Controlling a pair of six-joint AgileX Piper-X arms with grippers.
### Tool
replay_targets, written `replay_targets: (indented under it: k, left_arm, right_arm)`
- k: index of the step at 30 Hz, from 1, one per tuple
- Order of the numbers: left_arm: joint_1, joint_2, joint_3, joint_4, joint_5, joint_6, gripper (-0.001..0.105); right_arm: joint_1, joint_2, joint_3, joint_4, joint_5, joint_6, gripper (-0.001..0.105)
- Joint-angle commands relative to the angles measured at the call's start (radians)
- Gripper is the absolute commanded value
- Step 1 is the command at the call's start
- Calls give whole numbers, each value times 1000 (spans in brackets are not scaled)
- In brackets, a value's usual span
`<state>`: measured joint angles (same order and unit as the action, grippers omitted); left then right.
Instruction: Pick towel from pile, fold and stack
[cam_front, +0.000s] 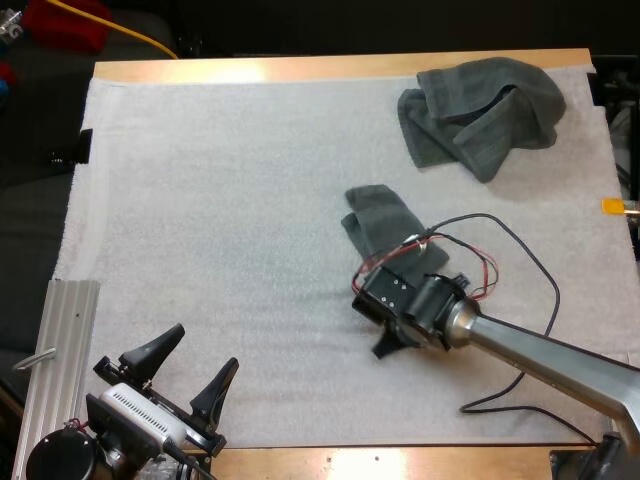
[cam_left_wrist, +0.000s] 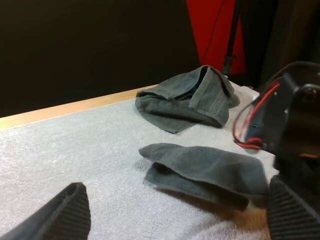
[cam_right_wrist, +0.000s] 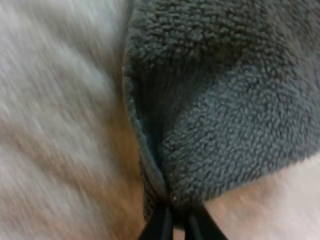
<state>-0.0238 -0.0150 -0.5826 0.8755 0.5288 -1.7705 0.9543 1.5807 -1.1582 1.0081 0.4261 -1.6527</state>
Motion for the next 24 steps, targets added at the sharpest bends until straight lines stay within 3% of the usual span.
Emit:
replay_targets:
  k: [1,7,11,14,24]
  left_arm:
    - [0,-132,-2,-14,6,-6,70]
    - [0,-132,-2,-14,6,-6,70]
    - [0,-132,-2,-14,6,-6,70]
    - [0,-132,-2,-14,6,-6,70]
    - [0,-132,-2,-14,6,-6,70]
  right_arm:
    - [6,-16,-3,63,22,-24,1]
    - [94,-37,-3,205,20,-70,1]
    - [171,-43,-3,211,20,-70,1]
    - [206,-43,-3,201,20,-16,3]
    - [201,-43,-3,121,20,26,44]
